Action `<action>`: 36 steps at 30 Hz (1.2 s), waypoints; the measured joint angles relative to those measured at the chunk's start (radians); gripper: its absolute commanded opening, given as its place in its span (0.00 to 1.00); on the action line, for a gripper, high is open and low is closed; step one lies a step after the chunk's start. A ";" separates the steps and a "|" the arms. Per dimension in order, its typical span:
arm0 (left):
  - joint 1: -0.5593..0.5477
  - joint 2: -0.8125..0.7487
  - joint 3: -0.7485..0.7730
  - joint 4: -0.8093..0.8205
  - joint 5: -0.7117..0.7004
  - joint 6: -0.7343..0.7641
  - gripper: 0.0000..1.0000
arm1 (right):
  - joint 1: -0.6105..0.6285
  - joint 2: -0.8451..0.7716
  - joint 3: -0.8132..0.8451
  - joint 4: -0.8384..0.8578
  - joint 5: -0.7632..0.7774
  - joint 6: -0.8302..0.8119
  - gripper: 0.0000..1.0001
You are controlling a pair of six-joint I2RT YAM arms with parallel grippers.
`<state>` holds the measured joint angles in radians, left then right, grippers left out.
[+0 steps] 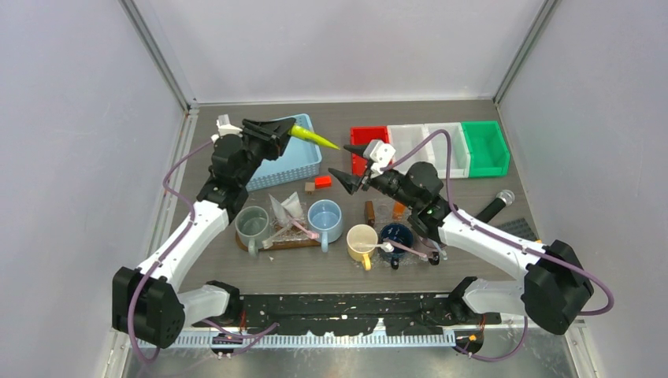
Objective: Prepare toiletry sets of a toothbrush and toothpaste on the tray
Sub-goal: Pick up the toothpaste from the storage box.
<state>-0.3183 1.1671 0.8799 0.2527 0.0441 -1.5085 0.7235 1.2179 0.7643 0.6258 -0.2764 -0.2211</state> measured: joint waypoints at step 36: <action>-0.001 -0.027 0.014 0.011 0.113 -0.071 0.27 | -0.039 0.039 -0.018 0.251 -0.129 -0.115 0.00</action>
<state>-0.3195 1.1404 0.8936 0.2638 0.1566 -1.5799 0.6849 1.2568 0.7467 0.8772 -0.4049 -0.3359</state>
